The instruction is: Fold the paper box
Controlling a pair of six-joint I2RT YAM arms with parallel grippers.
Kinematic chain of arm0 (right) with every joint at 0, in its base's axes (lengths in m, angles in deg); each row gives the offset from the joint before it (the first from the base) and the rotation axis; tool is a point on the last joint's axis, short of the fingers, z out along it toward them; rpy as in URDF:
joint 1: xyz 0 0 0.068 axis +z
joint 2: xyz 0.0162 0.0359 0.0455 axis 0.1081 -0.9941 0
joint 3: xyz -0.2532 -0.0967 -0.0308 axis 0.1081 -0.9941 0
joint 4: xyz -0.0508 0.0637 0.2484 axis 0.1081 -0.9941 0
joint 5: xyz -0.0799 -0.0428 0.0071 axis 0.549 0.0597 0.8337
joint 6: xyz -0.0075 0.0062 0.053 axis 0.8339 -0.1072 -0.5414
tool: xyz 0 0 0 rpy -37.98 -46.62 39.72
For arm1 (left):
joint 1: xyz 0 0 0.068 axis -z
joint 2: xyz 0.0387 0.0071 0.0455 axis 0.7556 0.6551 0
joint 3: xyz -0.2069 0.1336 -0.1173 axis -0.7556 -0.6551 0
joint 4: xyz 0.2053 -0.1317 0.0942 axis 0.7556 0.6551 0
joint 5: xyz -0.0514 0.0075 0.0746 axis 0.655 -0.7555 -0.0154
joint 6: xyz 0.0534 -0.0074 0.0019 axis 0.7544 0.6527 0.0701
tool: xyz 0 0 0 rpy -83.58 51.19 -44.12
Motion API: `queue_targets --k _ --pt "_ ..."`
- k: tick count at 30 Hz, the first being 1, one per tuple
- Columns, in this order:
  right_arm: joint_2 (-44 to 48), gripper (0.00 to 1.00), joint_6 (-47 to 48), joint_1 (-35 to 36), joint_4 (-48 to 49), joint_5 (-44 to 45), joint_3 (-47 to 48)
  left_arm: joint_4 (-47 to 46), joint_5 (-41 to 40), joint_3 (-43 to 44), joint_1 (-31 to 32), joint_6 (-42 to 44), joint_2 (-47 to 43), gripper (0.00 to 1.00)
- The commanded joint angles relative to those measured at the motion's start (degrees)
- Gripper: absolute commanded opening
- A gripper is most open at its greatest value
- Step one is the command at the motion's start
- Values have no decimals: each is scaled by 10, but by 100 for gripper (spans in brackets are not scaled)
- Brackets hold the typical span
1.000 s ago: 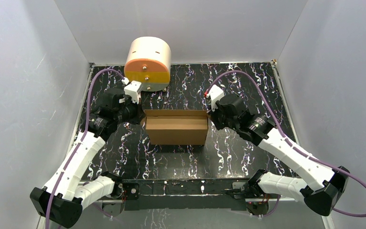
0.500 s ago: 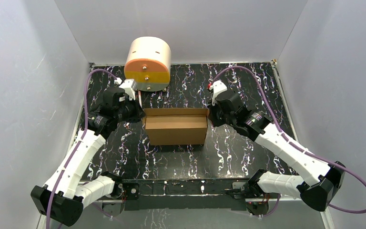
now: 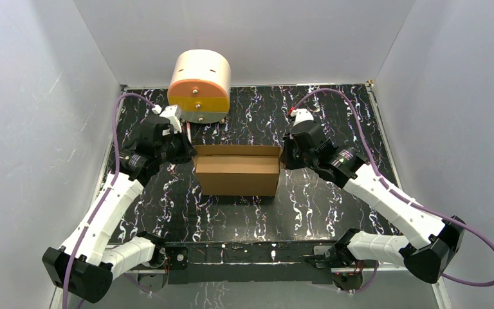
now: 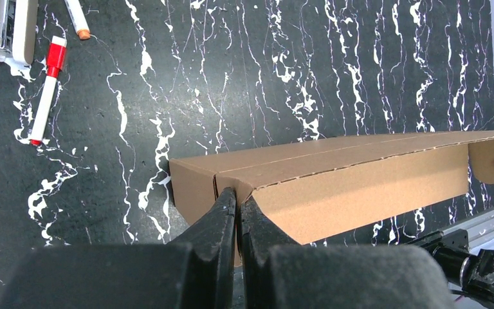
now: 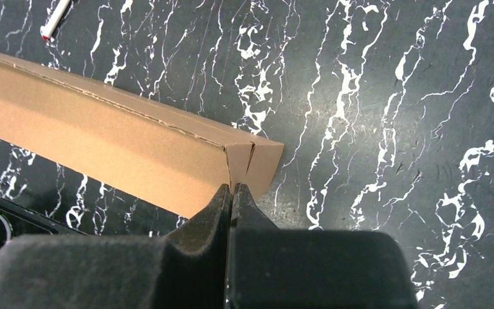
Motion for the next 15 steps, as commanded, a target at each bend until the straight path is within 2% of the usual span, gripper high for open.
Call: queue_targets --k 1,15 --pt "-4 0 -75 6 13 -4 32 8 26 14 12 -33 3 0" --pt "-5 0 -94 9 29 17 1 -1 19 -5 25 -56 -8 0"
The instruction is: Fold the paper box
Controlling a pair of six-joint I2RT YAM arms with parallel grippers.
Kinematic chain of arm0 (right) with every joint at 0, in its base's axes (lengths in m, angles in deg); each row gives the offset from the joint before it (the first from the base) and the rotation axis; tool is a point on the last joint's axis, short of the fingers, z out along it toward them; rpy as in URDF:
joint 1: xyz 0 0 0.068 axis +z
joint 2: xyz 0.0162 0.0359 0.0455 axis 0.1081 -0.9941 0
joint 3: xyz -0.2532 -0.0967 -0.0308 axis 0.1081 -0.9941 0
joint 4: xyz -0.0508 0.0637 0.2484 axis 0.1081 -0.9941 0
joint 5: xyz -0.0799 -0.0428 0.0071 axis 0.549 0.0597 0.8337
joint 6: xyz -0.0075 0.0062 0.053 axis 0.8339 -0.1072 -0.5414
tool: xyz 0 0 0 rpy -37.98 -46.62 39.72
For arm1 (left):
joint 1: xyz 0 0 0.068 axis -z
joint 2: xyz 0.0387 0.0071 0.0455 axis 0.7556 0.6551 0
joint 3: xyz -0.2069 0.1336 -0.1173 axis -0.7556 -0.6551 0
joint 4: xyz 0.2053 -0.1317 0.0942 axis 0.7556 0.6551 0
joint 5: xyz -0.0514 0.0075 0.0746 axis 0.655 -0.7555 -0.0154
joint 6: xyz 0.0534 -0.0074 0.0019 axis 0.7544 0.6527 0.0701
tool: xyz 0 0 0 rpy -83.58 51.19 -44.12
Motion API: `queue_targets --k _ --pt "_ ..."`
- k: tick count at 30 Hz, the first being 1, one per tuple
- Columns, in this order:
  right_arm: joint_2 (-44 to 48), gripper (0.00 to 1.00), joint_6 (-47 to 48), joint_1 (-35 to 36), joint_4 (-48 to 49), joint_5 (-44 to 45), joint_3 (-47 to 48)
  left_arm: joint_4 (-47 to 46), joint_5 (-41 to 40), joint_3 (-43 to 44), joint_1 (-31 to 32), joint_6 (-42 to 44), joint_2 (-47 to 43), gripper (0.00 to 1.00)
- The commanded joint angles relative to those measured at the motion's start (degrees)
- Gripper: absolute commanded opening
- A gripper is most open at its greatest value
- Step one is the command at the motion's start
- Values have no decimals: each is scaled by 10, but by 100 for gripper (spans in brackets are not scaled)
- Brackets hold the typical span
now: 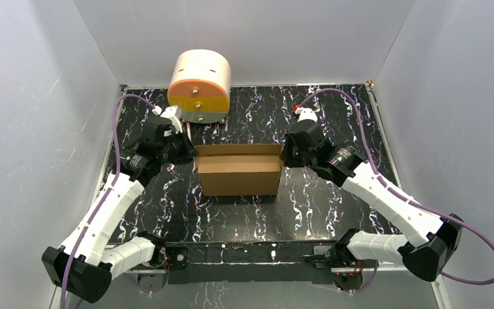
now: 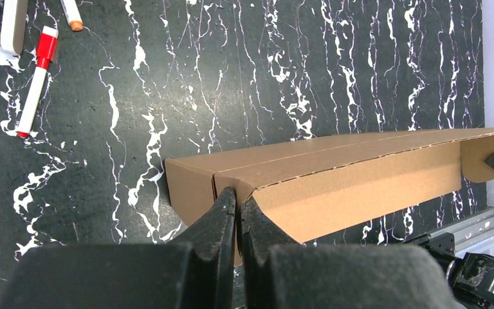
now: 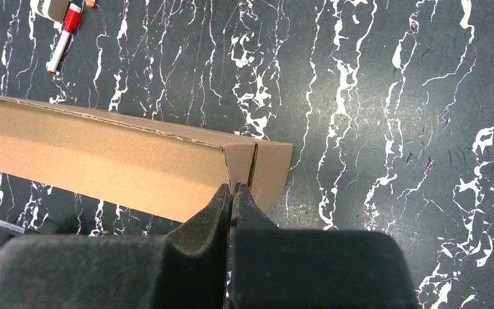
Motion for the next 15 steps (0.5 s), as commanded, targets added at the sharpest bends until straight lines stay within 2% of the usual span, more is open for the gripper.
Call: queue_targets --k 1,15 --pt "5 0 -16 10 33 -13 -8 -3 30 -8 13 -25 -9 0" --pt "9 0 -9 40 21 19 -37 -14 20 -33 18 -33 -22 0"
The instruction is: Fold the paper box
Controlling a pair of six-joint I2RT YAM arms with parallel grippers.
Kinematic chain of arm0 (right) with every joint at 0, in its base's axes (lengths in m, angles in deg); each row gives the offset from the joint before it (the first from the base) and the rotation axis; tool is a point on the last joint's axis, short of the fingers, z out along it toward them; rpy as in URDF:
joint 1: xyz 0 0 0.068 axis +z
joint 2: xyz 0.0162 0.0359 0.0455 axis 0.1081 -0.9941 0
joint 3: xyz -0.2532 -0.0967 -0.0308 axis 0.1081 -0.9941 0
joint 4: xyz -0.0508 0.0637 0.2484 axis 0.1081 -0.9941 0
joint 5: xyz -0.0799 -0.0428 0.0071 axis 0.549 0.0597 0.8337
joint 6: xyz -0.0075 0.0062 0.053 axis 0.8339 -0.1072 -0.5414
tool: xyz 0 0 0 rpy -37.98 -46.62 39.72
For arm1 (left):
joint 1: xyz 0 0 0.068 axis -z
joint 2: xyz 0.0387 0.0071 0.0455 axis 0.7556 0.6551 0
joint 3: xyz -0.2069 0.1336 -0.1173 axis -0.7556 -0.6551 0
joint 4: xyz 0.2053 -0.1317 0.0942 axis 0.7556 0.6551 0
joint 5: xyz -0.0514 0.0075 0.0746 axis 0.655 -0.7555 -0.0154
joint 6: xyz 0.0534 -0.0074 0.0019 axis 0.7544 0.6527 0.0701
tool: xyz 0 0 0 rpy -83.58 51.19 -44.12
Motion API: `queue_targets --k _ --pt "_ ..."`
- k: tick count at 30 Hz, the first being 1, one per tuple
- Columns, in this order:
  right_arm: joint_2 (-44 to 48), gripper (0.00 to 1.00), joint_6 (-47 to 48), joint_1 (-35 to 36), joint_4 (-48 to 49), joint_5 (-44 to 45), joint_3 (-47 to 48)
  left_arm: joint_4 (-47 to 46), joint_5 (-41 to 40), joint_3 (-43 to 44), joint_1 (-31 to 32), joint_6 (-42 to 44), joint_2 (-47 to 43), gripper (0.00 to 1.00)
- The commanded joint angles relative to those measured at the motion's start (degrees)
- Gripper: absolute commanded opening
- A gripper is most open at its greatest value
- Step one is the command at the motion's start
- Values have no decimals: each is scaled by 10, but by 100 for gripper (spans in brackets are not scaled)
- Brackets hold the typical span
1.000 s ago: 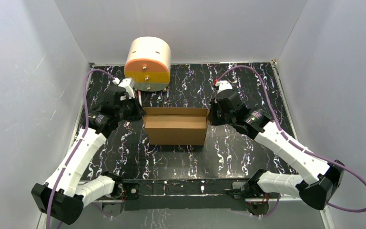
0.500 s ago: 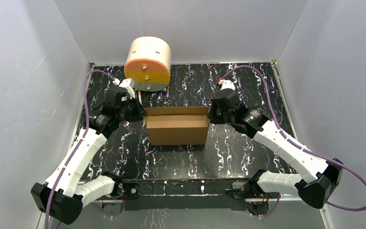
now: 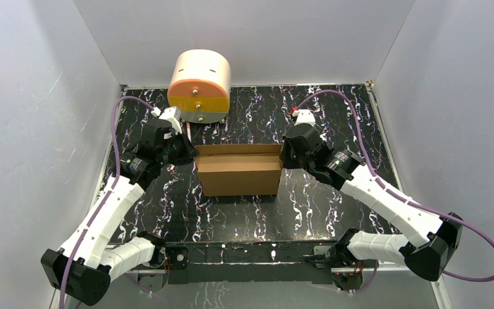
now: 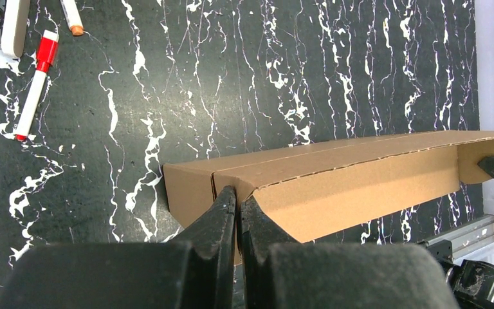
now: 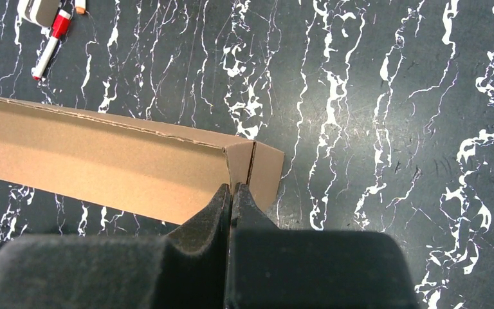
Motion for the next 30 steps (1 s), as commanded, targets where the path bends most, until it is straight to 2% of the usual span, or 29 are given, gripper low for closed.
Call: queue_targets --k 1,13,25,30 --pt "11 0 -21 20 9 -20 -27 3 31 -19 12 -24 -12 0" --pt "24 0 -28 40 15 4 -48 -3 14 -31 26 -34 -17 0" --pt "34 0 -15 55 23 33 -64 33 -75 -33 30 48 -31 0" --pt "41 0 -9 55 22 39 -65 37 -91 -29 29 57 -30 0"
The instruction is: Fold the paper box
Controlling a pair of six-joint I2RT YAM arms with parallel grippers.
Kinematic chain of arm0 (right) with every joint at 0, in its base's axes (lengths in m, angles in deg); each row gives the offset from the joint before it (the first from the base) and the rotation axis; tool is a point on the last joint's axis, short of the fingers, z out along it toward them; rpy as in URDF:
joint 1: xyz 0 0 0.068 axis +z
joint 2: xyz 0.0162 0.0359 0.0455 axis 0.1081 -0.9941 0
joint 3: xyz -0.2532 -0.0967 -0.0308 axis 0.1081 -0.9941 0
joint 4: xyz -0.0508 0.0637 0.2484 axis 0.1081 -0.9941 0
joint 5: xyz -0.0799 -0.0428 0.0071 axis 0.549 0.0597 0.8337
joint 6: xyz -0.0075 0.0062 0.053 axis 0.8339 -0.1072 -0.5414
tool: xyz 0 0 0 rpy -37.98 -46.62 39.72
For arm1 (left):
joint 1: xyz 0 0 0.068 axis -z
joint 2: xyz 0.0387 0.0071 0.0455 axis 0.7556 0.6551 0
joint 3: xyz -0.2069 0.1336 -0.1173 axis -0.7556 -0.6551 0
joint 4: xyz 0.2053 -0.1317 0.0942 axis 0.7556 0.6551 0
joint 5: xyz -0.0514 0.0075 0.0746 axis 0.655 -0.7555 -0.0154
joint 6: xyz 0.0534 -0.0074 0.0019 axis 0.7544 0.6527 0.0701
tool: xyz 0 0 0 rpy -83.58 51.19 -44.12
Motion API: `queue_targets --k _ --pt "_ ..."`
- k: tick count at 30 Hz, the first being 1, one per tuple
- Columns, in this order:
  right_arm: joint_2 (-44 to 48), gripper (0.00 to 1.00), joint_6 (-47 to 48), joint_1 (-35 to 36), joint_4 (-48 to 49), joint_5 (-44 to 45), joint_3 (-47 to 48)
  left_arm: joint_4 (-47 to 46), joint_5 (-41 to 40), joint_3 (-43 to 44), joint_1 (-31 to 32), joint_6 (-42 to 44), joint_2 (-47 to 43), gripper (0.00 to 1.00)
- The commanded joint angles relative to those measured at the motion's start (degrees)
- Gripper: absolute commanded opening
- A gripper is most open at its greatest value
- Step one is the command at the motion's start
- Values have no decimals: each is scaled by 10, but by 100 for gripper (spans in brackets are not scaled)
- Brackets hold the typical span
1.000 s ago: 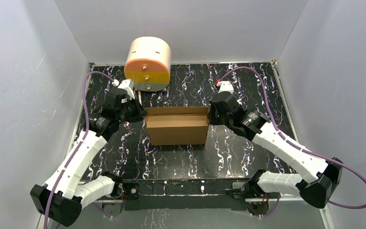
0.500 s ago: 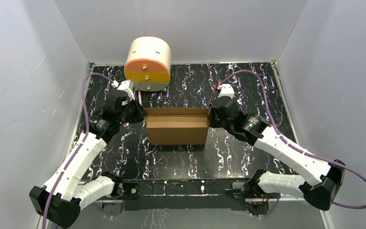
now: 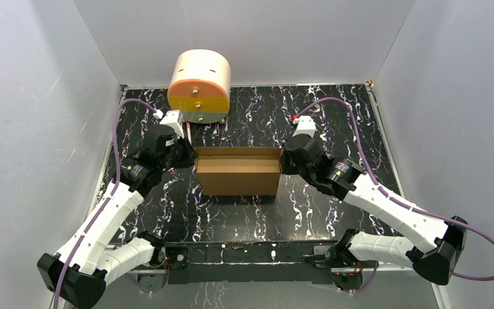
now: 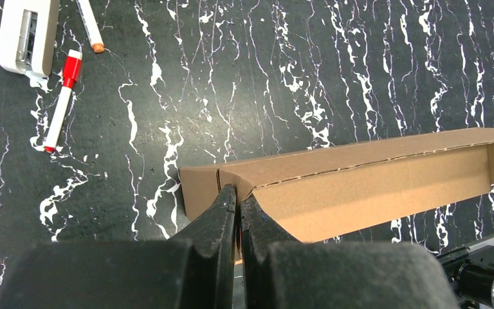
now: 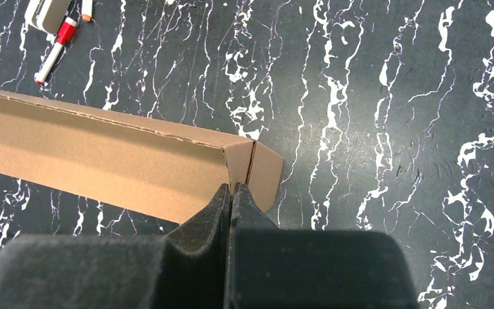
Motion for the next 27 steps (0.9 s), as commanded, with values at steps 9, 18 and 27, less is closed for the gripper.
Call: queue_targets --k 9,18,27 --pt "8 0 1 9 0 -22 -29 53 -2 -9 1 2 0 0" --pt "21 0 7 21 59 -15 -85 15 5 -86 3 -7 -32 0" --pt "58 0 28 45 126 12 -171 -36 22 -164 5 -4 -98 0"
